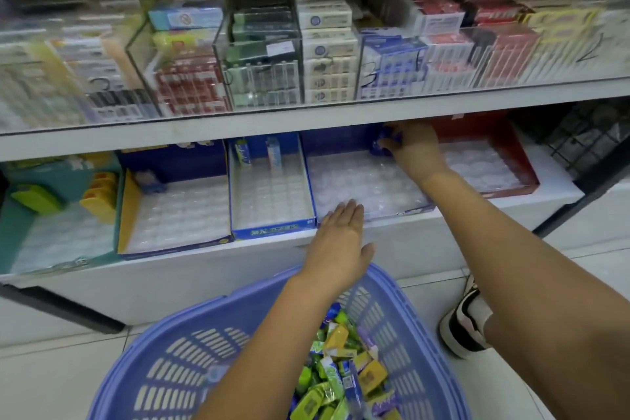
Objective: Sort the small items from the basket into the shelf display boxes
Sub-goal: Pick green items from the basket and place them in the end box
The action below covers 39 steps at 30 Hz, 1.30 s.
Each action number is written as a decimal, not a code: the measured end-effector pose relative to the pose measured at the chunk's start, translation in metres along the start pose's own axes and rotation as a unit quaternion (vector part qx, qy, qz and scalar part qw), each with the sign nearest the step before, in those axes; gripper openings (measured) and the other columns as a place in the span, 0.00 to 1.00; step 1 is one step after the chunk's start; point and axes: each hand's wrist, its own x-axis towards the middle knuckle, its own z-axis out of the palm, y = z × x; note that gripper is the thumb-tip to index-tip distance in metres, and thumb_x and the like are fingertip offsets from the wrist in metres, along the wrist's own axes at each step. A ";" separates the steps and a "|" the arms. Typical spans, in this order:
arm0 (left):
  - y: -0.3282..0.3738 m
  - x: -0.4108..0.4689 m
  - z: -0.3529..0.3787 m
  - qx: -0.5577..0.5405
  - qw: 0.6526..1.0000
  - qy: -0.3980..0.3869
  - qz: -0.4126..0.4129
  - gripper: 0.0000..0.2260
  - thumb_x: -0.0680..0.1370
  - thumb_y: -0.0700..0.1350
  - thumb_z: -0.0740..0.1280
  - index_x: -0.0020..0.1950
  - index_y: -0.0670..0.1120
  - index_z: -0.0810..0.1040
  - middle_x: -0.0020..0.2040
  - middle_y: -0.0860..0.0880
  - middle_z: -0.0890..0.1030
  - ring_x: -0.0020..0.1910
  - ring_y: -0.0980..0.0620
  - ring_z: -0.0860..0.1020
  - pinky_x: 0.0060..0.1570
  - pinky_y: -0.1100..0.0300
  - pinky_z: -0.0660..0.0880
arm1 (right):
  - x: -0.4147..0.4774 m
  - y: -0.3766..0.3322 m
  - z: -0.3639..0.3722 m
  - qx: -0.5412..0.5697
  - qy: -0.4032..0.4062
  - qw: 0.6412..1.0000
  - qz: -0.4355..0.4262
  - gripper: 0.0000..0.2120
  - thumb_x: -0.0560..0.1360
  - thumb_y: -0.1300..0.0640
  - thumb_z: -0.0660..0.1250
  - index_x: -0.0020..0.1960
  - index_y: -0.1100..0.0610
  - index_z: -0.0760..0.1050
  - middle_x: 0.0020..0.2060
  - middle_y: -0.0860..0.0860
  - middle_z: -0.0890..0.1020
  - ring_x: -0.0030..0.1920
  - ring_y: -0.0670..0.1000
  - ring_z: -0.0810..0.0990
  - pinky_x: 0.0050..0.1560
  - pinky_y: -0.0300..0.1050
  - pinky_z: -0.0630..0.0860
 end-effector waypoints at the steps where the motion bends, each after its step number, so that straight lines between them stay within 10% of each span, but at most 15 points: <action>1: -0.001 -0.001 0.001 0.003 1.000 0.006 0.005 0.30 0.82 0.50 0.57 0.78 0.43 0.48 0.79 0.46 0.47 0.77 0.50 0.46 0.73 0.60 0.40 | 0.004 0.000 0.000 -0.026 -0.019 0.999 -0.007 0.12 0.75 0.55 0.67 0.55 0.61 0.77 0.51 0.59 0.81 0.53 0.59 0.78 0.48 0.43 0.70; 13: 0.002 0.000 -0.006 0.010 1.000 -0.019 0.001 0.29 0.82 0.49 0.57 0.78 0.43 0.47 0.79 0.47 0.48 0.77 0.51 0.46 0.73 0.60 0.42 | 0.022 -0.020 -0.011 -0.118 -0.155 0.981 0.013 0.16 0.74 0.58 0.68 0.60 0.63 0.75 0.59 0.60 0.77 0.59 0.60 0.74 0.61 0.54 0.72; 17: 0.000 -0.031 -0.018 -0.118 0.990 0.076 0.017 0.22 0.81 0.46 0.60 0.75 0.44 0.62 0.76 0.49 0.63 0.75 0.54 0.58 0.68 0.69 0.51 | 0.001 -0.032 -0.011 -0.161 -0.102 0.981 -0.025 0.20 0.75 0.58 0.67 0.65 0.63 0.70 0.62 0.61 0.74 0.62 0.61 0.72 0.61 0.51 0.71; 20: -0.027 -0.078 -0.015 -0.188 0.968 0.157 -0.052 0.07 0.79 0.47 0.64 0.53 0.49 0.79 0.51 0.51 0.82 0.50 0.53 0.78 0.50 0.66 0.70 | -0.049 -0.049 -0.009 -0.089 -0.069 0.992 -0.065 0.13 0.73 0.55 0.69 0.54 0.63 0.75 0.52 0.61 0.79 0.52 0.59 0.77 0.49 0.47 0.74; 23: -0.075 -0.128 0.001 -0.164 0.963 0.026 -0.211 0.14 0.78 0.49 0.65 0.32 0.50 0.71 0.29 0.53 0.74 0.33 0.50 0.73 0.32 0.62 0.66 | -0.120 -0.071 0.004 -0.027 -0.256 0.962 -0.093 0.10 0.70 0.49 0.72 0.38 0.55 0.77 0.35 0.49 0.80 0.37 0.48 0.77 0.37 0.38 0.71; 26: -0.115 -0.161 0.014 -0.150 0.936 -0.050 -0.314 0.06 0.78 0.46 0.65 0.47 0.44 0.78 0.46 0.45 0.80 0.47 0.45 0.77 0.42 0.58 0.69 | -0.181 -0.080 0.048 -0.110 -0.472 0.868 -0.112 0.12 0.70 0.50 0.73 0.45 0.58 0.80 0.44 0.52 0.83 0.46 0.52 0.80 0.45 0.45 0.74; 29: -0.137 -0.167 0.016 -0.176 0.923 0.005 -0.342 0.19 0.79 0.47 0.66 0.67 0.41 0.70 0.66 0.44 0.74 0.64 0.46 0.73 0.57 0.57 0.69 | -0.225 -0.062 0.096 -0.196 -0.549 0.803 -0.124 0.19 0.70 0.56 0.73 0.58 0.63 0.76 0.54 0.60 0.80 0.53 0.59 0.79 0.50 0.50 0.75; 39: -0.153 -0.144 0.031 -0.200 0.945 0.081 -0.245 0.20 0.77 0.44 0.67 0.68 0.42 0.69 0.66 0.45 0.73 0.65 0.48 0.71 0.59 0.62 0.66 | -0.268 -0.017 0.169 -0.182 -0.508 0.808 -0.238 0.25 0.72 0.60 0.68 0.68 0.53 0.66 0.62 0.56 0.74 0.60 0.57 0.74 0.50 0.48 0.74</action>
